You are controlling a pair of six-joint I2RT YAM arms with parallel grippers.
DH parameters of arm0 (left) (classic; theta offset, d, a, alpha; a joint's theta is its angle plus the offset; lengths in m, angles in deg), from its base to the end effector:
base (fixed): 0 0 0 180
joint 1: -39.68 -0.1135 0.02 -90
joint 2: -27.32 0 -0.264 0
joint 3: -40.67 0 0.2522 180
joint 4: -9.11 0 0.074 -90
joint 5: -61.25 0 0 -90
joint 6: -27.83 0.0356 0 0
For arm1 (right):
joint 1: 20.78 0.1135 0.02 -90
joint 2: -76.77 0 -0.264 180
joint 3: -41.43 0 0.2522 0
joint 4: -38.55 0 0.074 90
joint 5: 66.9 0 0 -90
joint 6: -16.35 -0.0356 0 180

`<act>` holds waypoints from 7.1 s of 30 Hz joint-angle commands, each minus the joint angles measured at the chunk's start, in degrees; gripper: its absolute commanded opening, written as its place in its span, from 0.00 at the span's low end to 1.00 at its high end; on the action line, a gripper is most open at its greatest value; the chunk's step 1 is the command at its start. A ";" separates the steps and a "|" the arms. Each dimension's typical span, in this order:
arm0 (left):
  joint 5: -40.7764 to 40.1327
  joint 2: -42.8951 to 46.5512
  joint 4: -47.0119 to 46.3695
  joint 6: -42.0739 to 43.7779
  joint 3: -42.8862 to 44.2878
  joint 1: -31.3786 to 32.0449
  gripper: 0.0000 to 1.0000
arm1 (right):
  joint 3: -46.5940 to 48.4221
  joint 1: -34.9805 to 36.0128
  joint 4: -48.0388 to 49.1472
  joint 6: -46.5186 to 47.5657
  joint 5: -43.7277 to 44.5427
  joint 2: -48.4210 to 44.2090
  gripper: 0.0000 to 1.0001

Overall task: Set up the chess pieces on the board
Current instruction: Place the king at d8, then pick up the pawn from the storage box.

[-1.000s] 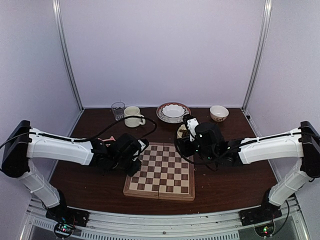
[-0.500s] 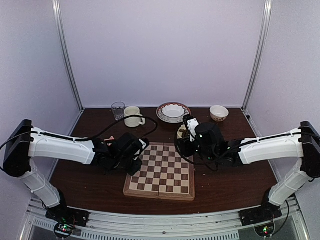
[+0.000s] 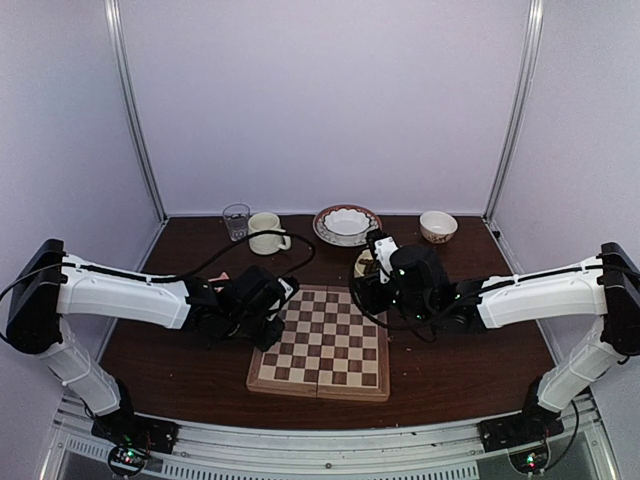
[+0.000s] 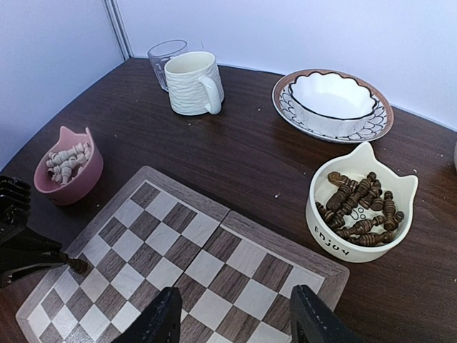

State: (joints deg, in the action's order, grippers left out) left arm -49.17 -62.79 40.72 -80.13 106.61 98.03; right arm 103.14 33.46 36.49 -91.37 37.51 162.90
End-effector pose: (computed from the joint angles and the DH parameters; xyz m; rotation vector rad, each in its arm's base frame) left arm 0.1738 -0.2582 0.1855 0.7205 2.3533 -0.1193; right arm 0.1994 0.2617 0.2243 -0.4908 2.0002 0.5367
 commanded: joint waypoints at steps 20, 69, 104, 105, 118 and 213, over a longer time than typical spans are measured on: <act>0.54 0.69 -0.74 -0.15 1.08 0.14 0.38 | -0.16 -0.27 -0.02 0.80 0.26 -1.00 0.55; -1.11 0.31 1.83 0.55 2.22 0.14 0.14 | -0.13 -0.27 -0.38 0.82 0.44 -1.35 0.55; 7.83 20.73 -11.70 -3.36 -11.68 -3.57 0.76 | 14.34 -16.58 -20.66 -7.25 -19.71 8.98 0.48; 8.07 21.32 -11.91 -3.32 -11.79 -3.71 0.76 | 16.19 -16.97 -22.32 -6.84 -19.58 10.51 0.48; 0.25 18.26 -22.18 -11.60 -9.60 -4.99 0.75 | 41.83 -20.41 -37.41 -7.30 -12.19 32.28 0.44; 0.85 19.69 -22.08 -4.54 -12.64 -4.96 0.75 | 18.11 -10.23 -3.01 1.28 -15.65 17.65 0.12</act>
State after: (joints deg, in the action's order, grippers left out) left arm -48.69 -42.98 19.96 -85.22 93.10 93.35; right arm 123.79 18.40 29.96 -91.94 24.57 182.79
